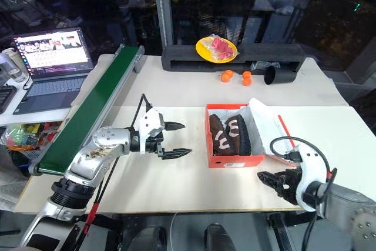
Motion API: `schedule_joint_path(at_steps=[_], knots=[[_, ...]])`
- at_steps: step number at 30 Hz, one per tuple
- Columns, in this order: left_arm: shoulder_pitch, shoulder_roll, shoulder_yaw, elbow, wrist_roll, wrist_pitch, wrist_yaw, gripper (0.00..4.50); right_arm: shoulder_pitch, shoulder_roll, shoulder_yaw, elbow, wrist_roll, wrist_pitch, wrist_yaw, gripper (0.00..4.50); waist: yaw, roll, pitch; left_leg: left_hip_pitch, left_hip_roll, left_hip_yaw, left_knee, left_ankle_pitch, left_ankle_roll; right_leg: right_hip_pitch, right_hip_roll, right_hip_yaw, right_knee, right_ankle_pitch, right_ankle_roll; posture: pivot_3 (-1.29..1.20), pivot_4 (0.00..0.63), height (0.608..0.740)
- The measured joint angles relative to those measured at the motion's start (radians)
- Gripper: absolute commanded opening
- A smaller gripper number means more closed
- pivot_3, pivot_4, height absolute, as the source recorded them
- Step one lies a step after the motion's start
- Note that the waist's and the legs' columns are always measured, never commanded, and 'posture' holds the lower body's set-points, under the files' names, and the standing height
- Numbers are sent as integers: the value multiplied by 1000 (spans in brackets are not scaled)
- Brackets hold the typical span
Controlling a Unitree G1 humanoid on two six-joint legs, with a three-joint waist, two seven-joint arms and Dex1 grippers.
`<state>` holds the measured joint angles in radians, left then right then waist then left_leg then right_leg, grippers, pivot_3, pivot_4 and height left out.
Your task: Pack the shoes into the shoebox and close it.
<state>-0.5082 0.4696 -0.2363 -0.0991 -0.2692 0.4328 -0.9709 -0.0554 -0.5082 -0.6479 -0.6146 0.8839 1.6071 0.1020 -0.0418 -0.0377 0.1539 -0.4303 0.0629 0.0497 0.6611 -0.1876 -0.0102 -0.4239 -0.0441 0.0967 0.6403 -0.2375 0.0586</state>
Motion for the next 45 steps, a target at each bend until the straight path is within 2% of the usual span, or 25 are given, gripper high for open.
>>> schedule_joint_path(at_steps=[4,6,9,12,14,19,26,35,41,45], knots=[[0,0,0,2,1,0,0,4500,-9,40,-12,59,-14,0,-124,519,2,0,0,-1,0,0,-2,-1,1,-1,0,-1,0,2,3,0,150,719],[0,1,0,2,1,0,1,4500,-22,58,-20,77,-15,0,-159,53,2,0,0,-1,0,0,-2,-2,2,-1,0,-1,0,3,2,0,150,719],[-1,-3,0,3,1,0,4,4500,-115,146,-82,147,-50,0,-252,53,-4,0,0,-1,0,0,-2,-2,2,-1,0,0,0,3,3,0,150,719],[0,-7,-1,2,1,1,6,4500,-273,252,-193,269,-105,0,-369,53,-5,1,0,0,0,0,-2,-2,2,-1,1,0,1,1,5,0,150,719],[-2,-10,-2,1,0,1,7,4500,-357,281,-244,339,-141,0,-420,53,-4,2,0,0,0,0,-2,-2,2,-1,1,-1,1,1,5,0,150,719],[-10,-12,-3,5,0,1,6,4500,-526,298,-395,532,-301,0,-514,53,4,2,0,-2,-1,-1,-3,-2,3,-2,0,-1,0,4,0,0,150,719],[-25,-14,-3,16,0,1,3,4500,-605,296,-505,657,-446,-27,-532,53,-3,3,0,-2,-1,-1,-3,-2,3,-2,0,-1,0,4,0,0,150,719],[-35,-26,-4,33,1,0,-1,4500,-712,211,-590,1044,-464,-422,-543,53,-18,3,0,0,-1,-1,-3,-2,3,1,0,-1,-2,4,1,0,150,719],[-56,-26,-4,52,2,-14,-7,4500,-737,162,-641,1263,-359,-659,-547,53,-31,1,-1,0,-1,-2,-2,-2,3,5,1,0,-10,6,5,0,150,719],[-72,-26,-4,68,12,-18,-12,4500,-746,171,-694,1339,-256,-844,-543,53,-32,0,-1,0,-2,-1,-2,-2,3,6,0,1,-12,6,7,0,150,719]])
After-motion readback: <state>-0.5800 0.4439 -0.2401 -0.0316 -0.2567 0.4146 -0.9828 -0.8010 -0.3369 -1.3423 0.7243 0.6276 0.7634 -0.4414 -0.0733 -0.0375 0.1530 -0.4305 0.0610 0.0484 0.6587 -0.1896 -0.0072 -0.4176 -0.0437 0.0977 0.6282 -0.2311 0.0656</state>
